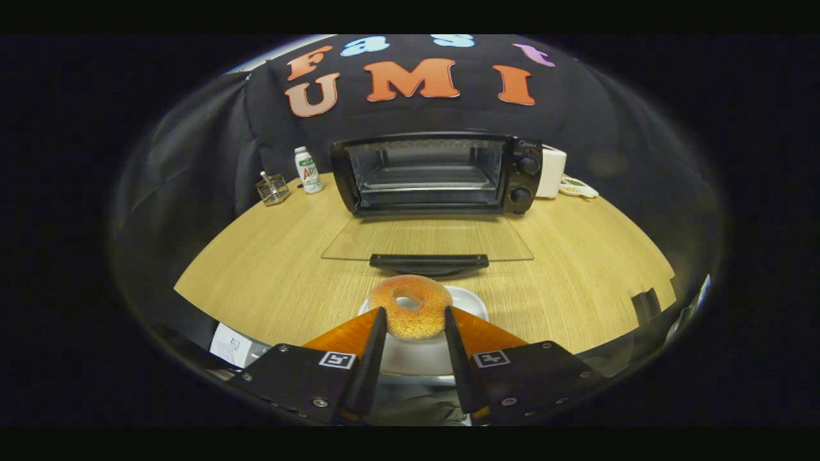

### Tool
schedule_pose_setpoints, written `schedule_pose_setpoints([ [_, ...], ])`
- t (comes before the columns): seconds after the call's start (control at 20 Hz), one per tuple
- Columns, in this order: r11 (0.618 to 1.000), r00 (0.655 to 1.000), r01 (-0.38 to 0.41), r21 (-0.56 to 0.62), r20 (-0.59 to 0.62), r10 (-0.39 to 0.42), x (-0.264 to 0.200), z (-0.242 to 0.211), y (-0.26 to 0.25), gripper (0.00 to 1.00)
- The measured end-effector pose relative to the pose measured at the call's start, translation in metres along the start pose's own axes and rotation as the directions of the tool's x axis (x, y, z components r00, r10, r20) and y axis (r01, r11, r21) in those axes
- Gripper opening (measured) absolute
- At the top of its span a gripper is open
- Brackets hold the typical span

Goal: Open the toaster oven, put the food inside, and close the toaster oven door.

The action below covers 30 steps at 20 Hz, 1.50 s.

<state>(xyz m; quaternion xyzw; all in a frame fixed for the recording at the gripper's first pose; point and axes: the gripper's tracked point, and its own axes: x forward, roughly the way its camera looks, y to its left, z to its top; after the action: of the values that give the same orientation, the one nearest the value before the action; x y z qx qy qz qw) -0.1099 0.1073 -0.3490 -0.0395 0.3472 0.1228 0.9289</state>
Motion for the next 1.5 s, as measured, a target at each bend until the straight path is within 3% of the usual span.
schedule_pose_setpoints([
  [0.35,1.0,0.995,-0.002,-0.013,0.101,0.003,0.014,0.07,-0.004,0.52],
  [0.95,1.0,0.988,0.016,-0.007,0.151,-0.015,0.092,0.146,-0.009,0.51],
  [1.25,0.984,0.988,-0.078,0.159,0.143,0.055,0.12,0.157,0.003,0.52],
  [1.5,0.909,0.98,-0.167,0.382,0.164,0.111,0.142,0.17,0.005,0.51],
])
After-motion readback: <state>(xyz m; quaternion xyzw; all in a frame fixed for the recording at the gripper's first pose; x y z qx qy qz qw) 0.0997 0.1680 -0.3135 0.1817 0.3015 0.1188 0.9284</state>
